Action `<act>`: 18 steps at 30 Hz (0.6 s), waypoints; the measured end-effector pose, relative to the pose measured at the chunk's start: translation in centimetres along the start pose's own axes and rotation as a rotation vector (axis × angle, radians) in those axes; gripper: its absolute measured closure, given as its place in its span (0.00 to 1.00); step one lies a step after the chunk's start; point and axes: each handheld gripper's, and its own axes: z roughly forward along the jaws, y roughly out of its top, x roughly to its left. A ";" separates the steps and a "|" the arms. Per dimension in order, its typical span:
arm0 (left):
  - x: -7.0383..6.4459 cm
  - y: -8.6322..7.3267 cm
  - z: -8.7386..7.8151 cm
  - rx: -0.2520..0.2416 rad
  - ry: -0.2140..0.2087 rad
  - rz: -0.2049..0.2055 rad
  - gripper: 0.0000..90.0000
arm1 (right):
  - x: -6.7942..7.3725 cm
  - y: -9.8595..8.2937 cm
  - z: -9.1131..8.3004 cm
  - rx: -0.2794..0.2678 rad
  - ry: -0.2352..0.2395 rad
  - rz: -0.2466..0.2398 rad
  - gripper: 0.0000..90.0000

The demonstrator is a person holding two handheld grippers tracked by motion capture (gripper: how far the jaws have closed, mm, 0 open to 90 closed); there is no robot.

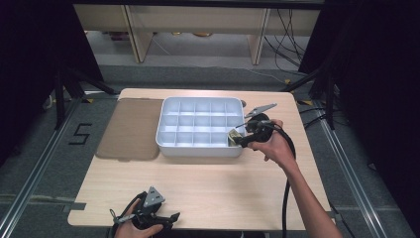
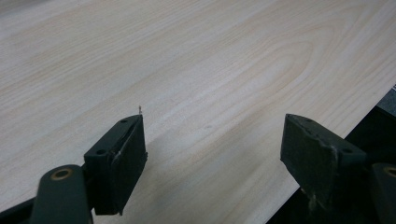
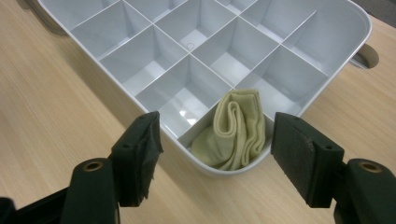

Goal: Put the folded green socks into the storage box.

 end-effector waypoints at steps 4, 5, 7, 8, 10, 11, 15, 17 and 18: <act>0.0 0.0 0.1 0.000 -0.005 0.001 0.24 | 0.1 -0.6 -0.2 -0.026 0.012 -0.008 0.37; 0.0 -0.1 0.1 -0.003 0.000 -0.010 0.24 | 0.1 -0.7 -0.3 -0.016 0.018 -0.006 0.37; 0.1 -0.1 0.0 0.009 -0.010 -0.014 0.24 | 0.2 -1.0 -0.4 -0.018 0.024 -0.031 0.37; 0.2 -0.1 0.0 0.006 -0.005 -0.002 0.24 | 0.2 -1.1 -0.4 -0.018 0.027 -0.026 0.37; 0.0 -0.1 0.0 0.005 -0.003 -0.018 0.24 | 0.3 -1.4 -0.5 -0.028 0.023 -0.031 0.37; 0.1 -0.1 0.0 0.006 -0.008 0.002 0.24 | 0.4 -1.6 -0.5 -0.040 0.023 -0.019 0.37; 0.0 -0.1 0.1 0.003 -0.002 -0.012 0.24 | 0.6 -2.2 -0.8 -0.042 0.030 -0.002 0.37; 0.2 -0.1 0.0 0.005 -0.005 0.001 0.24 | 0.6 -2.5 -0.9 -0.053 0.022 -0.024 0.37; 0.2 -0.1 0.0 0.004 -0.005 -0.001 0.24 | 0.7 -2.8 -1.0 -0.050 0.038 -0.007 0.37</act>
